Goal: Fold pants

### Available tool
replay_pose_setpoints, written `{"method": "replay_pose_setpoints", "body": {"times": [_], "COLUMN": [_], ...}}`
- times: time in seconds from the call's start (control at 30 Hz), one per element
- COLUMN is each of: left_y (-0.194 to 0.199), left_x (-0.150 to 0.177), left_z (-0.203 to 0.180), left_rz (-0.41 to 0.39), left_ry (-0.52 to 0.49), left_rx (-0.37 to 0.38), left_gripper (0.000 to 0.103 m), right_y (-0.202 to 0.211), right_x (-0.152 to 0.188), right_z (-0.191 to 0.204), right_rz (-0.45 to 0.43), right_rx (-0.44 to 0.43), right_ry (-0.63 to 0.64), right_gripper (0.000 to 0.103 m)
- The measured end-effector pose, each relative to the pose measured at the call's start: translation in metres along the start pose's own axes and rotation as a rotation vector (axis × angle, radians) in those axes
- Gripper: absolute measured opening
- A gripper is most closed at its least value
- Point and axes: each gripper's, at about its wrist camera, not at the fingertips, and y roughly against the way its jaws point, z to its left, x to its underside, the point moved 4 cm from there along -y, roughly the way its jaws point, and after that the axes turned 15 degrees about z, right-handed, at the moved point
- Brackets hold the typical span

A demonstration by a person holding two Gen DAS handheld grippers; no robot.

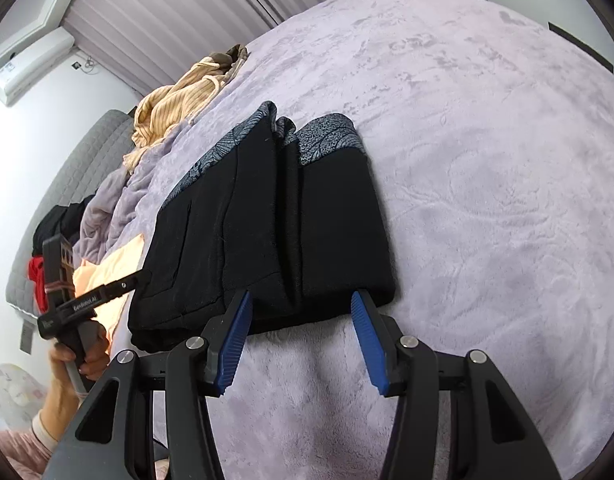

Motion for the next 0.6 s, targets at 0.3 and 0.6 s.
{"method": "replay_pose_setpoints", "body": {"times": [0.3, 0.6], "left_y": [0.007, -0.011], "left_x": [-0.012, -0.008], "left_z": [0.013, 0.021], "left_rz": [-0.017, 0.049], "left_ry": [0.025, 0.048], "left_rx": [0.033, 0.172], "left_gripper": [0.083, 0.092], "right_y": [0.004, 0.005], "right_x": [-0.011, -0.014], "right_z": [-0.006, -0.018], "right_rz": [-0.001, 0.062], "right_rx": [-0.121, -0.227], "right_ry": [-0.032, -0.026], "right_gripper": [0.056, 0.056]}}
